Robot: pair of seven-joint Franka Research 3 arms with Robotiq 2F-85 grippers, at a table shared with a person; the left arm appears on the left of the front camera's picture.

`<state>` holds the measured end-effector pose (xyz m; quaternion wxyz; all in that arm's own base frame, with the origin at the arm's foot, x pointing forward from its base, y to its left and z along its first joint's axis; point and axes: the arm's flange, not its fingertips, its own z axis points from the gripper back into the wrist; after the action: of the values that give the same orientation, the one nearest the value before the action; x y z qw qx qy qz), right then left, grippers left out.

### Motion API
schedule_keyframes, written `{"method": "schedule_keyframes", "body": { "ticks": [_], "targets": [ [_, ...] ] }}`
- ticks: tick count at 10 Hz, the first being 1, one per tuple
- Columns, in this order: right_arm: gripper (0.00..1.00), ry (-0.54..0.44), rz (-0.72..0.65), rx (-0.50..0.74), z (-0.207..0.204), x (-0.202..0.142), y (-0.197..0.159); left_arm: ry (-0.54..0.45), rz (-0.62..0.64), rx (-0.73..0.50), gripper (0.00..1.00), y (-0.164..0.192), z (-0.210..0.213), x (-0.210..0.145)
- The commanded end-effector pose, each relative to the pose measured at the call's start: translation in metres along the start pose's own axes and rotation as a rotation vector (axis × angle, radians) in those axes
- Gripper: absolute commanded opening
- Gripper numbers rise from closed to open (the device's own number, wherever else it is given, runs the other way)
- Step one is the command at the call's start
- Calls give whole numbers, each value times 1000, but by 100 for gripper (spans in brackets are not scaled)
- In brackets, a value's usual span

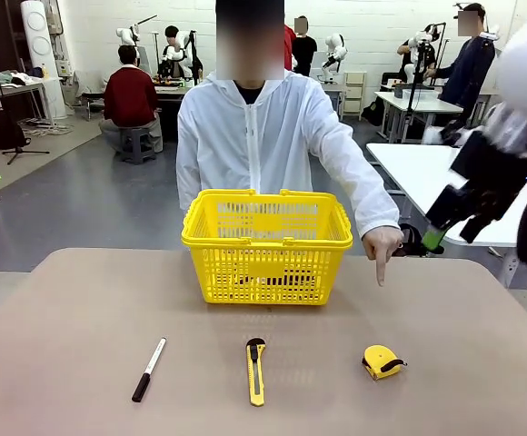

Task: Place the items the person wants into the basket.
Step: Pick up the item the person points to and place it in the Market Basket.

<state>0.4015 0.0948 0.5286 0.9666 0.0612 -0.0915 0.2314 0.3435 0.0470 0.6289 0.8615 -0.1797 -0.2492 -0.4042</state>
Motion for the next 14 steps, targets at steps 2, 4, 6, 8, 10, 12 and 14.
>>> {"method": "schedule_keyframes", "body": {
  "ticks": [2,4,6,8,10,12,14],
  "targets": [
    [100,53,-30,-112,-52,3,9,-15,-17,-17,100,1,1,-2],
    [100,52,-6,-58,-67,1,15,-15,-17,-17,100,1,1,-2],
    [100,67,4,-72,-66,0,13,-15,-17,-17,100,1,1,-2],
    [100,67,4,-72,-66,0,13,-15,-17,-17,100,1,1,-2],
    [100,67,4,-72,-66,0,13,-15,-17,-17,100,1,1,-2],
    [100,130,-4,-74,-85,2,19,-15,-17,-17,100,1,1,-2],
    [100,160,-87,-89,-120,1,29,-15,-17,-17,100,1,1,-2]
  ]
}}
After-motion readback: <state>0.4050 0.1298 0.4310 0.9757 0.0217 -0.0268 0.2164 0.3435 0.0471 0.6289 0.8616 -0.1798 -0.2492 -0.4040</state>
